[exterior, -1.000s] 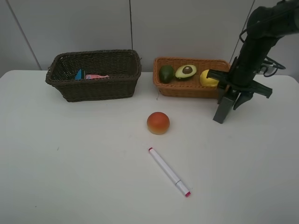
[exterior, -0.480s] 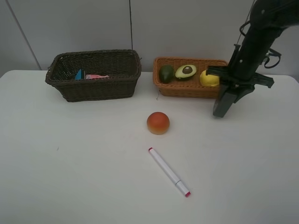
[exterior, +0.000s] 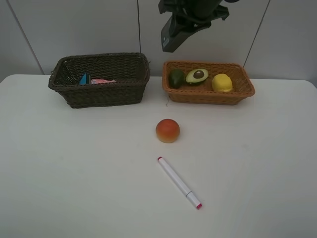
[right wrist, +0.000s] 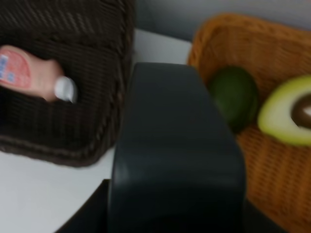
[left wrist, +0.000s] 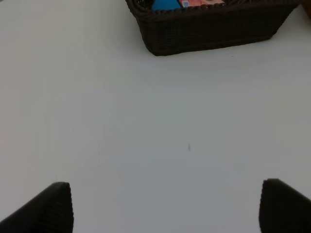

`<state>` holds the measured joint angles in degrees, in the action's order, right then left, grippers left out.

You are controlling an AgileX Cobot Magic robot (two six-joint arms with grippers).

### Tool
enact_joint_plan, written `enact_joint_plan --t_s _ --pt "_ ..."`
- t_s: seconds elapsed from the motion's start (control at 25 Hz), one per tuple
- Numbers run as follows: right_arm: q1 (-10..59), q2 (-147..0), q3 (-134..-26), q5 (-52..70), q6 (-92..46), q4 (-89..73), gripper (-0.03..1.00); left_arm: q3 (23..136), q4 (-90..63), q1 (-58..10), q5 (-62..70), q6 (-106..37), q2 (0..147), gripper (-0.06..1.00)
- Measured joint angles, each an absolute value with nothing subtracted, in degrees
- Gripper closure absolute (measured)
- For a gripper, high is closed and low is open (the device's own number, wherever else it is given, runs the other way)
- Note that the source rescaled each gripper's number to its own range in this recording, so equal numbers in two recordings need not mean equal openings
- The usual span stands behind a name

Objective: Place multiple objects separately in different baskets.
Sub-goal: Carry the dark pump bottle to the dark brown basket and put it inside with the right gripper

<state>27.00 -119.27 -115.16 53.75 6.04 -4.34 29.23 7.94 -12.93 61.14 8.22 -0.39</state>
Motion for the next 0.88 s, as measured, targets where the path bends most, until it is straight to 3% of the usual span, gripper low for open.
enact_joint_plan --t_s 0.32,0.68,0.72,0.88 --pt "28.96 -138.48 -137.85 48.99 1.66 -11.17 0.64 29.23 7.94 -12.93 61.14 8.22 -0.39 -0.02" --pt "33.0 -146.61 -140.39 40.99 -6.52 -15.02 0.62 29.23 7.94 -12.93 61.14 8.22 -0.39 -0.02" --pt "33.29 -146.67 -140.39 40.12 -6.67 -15.02 0.56 29.23 7.94 -12.93 61.14 8.22 -0.39 -0.02" --pt "33.71 -146.35 -140.65 37.33 -6.79 -14.97 0.12 29.23 7.94 -12.93 61.14 8.22 -0.39 -0.02"
